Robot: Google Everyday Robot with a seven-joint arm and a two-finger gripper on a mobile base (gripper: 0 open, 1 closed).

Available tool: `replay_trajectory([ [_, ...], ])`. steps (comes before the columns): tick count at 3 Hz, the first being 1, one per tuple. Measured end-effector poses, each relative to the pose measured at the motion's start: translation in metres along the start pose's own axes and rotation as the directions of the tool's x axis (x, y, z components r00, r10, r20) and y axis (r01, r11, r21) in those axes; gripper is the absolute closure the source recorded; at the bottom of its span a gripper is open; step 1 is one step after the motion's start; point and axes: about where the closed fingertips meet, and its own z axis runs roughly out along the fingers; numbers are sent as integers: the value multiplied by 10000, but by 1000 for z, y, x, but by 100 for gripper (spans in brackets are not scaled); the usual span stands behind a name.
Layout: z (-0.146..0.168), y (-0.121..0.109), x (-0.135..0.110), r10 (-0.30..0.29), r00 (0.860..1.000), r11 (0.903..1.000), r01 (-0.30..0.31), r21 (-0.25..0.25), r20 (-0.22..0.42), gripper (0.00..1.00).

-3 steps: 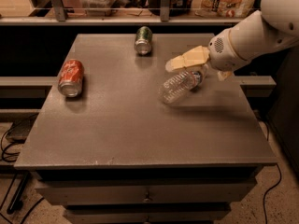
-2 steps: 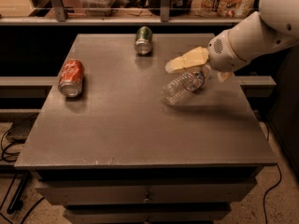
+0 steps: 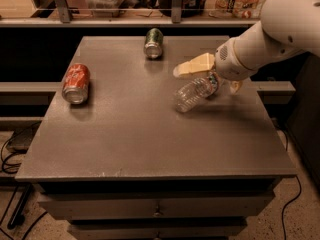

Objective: Move water bottle near coke can

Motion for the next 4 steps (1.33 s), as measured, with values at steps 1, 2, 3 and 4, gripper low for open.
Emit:
replay_trajectory([
  [1, 23, -1, -1, 646, 9979, 9964, -645, 549, -6, 3],
  [2, 34, 0, 0, 845, 9964, 9930, -834, 834, -102, 26],
  [3, 34, 2, -1, 824, 9965, 9929, -813, 872, -98, 49],
  [4, 33, 4, -1, 767, 9970, 9937, -757, 832, -101, 80],
])
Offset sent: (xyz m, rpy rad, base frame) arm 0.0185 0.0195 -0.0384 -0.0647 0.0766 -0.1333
